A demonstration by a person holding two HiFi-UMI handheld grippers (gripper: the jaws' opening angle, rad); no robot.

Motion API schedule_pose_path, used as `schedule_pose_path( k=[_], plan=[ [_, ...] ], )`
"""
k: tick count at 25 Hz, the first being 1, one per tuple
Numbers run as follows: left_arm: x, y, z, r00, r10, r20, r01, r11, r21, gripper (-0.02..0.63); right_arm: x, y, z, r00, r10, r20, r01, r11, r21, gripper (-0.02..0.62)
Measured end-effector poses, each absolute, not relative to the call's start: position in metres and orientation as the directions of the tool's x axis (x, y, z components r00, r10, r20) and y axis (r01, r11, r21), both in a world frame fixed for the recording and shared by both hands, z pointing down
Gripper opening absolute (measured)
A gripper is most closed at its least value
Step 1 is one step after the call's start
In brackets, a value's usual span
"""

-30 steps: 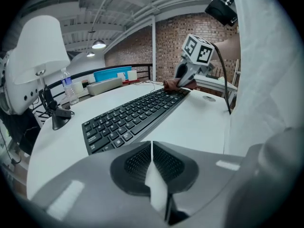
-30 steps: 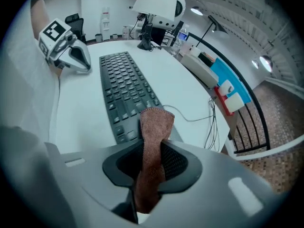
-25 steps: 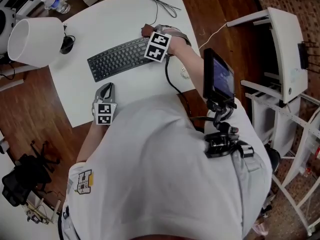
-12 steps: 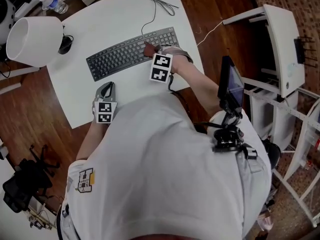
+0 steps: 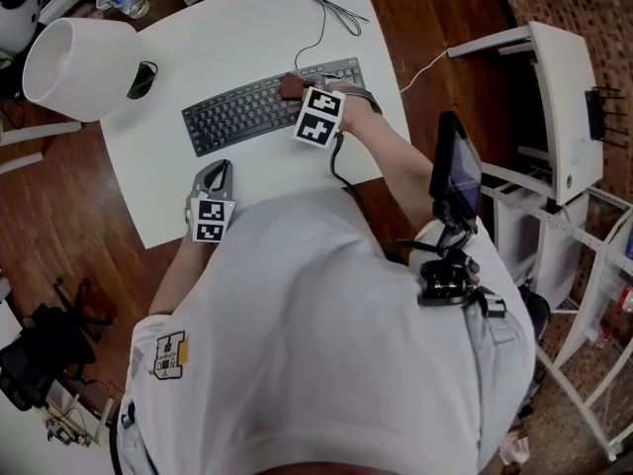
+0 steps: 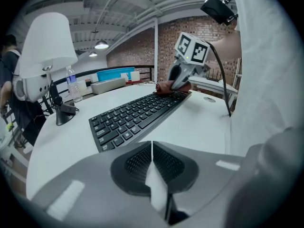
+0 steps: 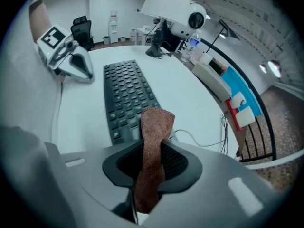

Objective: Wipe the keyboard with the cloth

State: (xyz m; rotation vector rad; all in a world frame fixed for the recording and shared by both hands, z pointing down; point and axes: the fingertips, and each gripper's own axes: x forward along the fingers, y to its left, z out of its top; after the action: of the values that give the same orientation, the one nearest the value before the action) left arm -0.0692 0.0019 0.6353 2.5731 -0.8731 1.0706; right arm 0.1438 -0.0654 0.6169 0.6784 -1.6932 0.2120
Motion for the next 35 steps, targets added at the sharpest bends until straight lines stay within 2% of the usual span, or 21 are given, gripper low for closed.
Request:
schedule_pose_path(
  k=[3,7,23,26,32,35],
  plan=[
    [-0.078,-0.003,0.634,0.546,-0.456,0.703,-0.623,-0.782,-0.023,0.000,0.137,-0.115,0.616,-0.061,-0.362,0.930,-0.541,0.795,0.274,0.091],
    [-0.087,-0.002,0.632,0.536,-0.467,0.703,-0.636,-0.771,-0.027,0.000,0.123,-0.125,0.626,-0.048,-0.323,0.945,-0.527,0.812,0.251,0.091],
    [-0.093,0.001,0.637,0.560,-0.447,0.698,-0.602,-0.798,-0.028,0.000,0.092,0.008,0.641,-0.113,-0.138,0.984,-0.427,0.901,0.077,0.091],
    [-0.095,0.001,0.636,0.557,-0.454,0.695,-0.610,-0.792,-0.028,0.000,0.090,-0.004,0.635,-0.120,-0.159,0.980,-0.425,0.900,0.094,0.091],
    [-0.103,-0.008,0.634,0.544,-0.478,0.690,-0.642,-0.766,-0.025,0.000,0.079,-0.108,0.617,-0.123,-0.321,0.939,-0.516,0.829,0.216,0.091],
    [-0.108,-0.010,0.633,0.543,-0.484,0.686,-0.650,-0.760,-0.022,0.000,0.070,-0.130,0.623,-0.100,-0.311,0.945,-0.502,0.836,0.222,0.091]
  ],
)
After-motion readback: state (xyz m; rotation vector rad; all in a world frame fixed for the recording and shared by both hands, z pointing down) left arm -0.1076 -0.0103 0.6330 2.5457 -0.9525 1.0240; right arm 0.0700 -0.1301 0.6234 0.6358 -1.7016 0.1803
